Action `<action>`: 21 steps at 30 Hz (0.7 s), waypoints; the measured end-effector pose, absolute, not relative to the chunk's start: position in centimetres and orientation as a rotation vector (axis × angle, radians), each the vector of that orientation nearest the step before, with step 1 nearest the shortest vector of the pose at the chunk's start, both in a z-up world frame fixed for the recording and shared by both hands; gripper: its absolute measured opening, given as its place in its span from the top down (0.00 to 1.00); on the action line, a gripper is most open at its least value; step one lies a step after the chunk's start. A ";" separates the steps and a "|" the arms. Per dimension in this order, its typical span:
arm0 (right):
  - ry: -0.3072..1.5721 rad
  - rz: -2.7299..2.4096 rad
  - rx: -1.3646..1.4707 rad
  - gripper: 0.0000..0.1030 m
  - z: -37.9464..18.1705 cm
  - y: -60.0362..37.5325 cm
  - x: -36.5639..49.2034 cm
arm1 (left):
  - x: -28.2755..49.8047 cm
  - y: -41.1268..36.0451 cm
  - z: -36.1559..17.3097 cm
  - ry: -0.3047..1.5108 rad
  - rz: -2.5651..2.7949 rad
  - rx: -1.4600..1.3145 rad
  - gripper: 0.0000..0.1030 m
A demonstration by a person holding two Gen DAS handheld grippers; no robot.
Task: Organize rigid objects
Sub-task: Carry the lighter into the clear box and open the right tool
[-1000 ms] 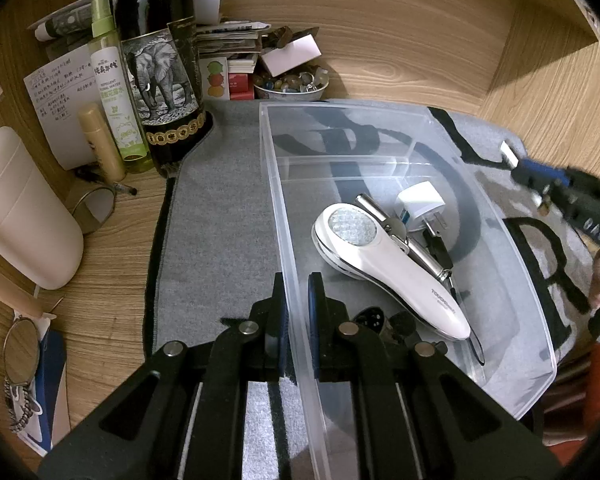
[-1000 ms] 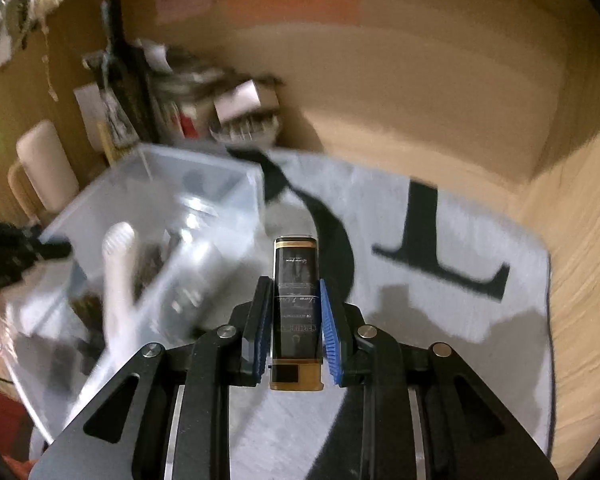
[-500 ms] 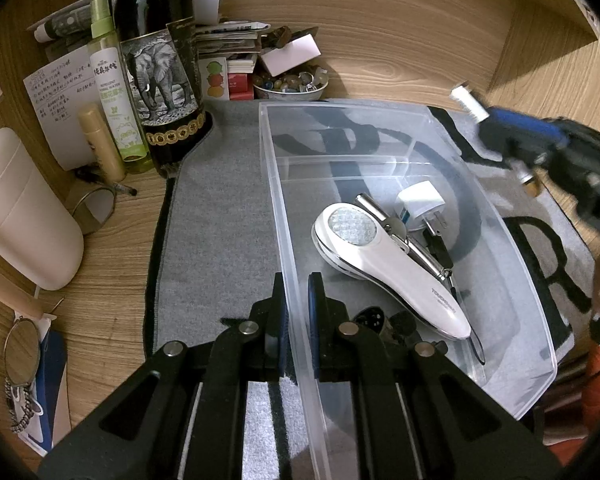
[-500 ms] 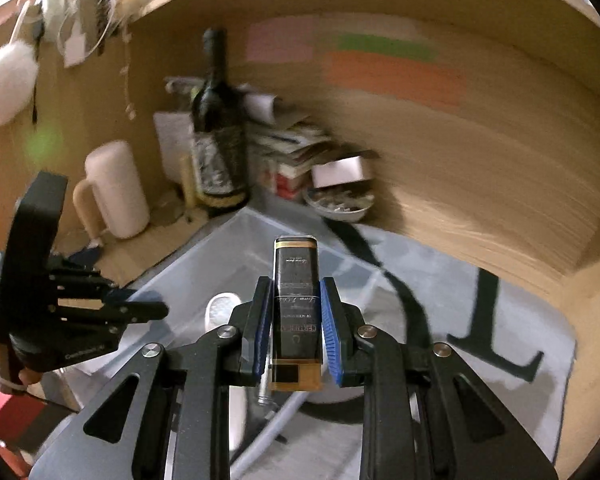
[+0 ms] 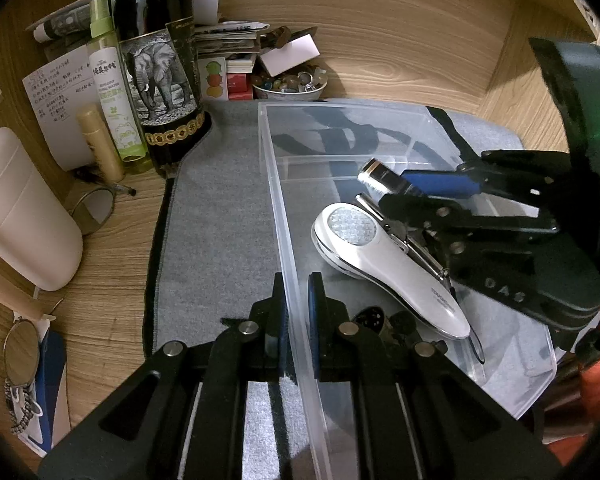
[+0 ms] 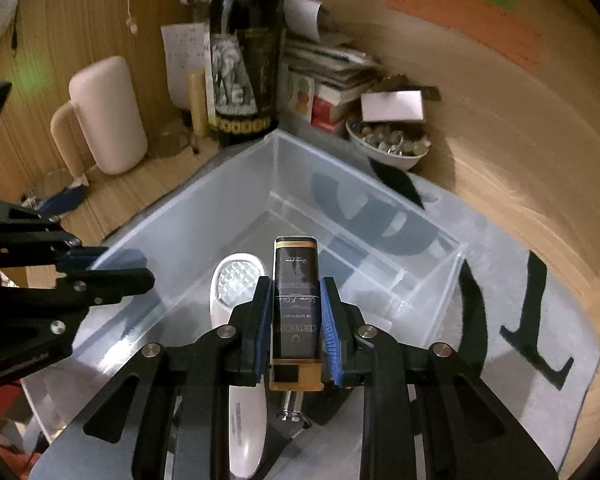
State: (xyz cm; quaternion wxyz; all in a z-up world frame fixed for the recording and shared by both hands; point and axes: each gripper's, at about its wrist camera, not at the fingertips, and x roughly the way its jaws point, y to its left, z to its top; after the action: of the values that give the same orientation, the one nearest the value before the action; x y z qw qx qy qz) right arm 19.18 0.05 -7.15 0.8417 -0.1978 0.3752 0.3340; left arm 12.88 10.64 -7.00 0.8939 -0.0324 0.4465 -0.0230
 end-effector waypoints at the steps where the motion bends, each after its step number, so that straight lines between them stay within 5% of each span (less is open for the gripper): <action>1: 0.799 0.705 -0.423 0.79 -7.3 0.2 19.2 | 12.9 10.7 -7.0 0.926 -0.048 -0.068 0.92; 6: 0.838 0.704 -0.421 0.79 -7.8 0.3 19.5 | 12.9 10.6 -6.9 0.930 -0.051 -0.067 0.92; 10: 0.821 0.689 -0.422 0.62 -7.5 0.1 19.4 | 12.9 10.6 -6.9 0.931 -0.055 -0.064 0.92; 15: 0.795 0.685 -0.401 0.57 -6.5 -0.8 18.9 | 12.7 10.5 -6.8 0.934 -0.053 -0.053 0.91; 18: 0.776 0.684 -0.384 0.50 -5.8 -1.5 18.5 | 12.4 10.6 -6.4 0.923 -0.036 -0.040 0.80; 21: 0.747 0.685 -0.360 0.46 -4.9 -2.3 17.8 | 11.7 11.1 -5.5 0.889 -0.014 -0.051 0.60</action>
State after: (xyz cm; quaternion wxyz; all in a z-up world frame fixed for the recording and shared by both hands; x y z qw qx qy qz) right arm 17.76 -2.34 -4.93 0.8589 -0.1715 0.3557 0.3261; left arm 11.73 11.06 -5.52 0.9024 -0.0247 0.4301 -0.0067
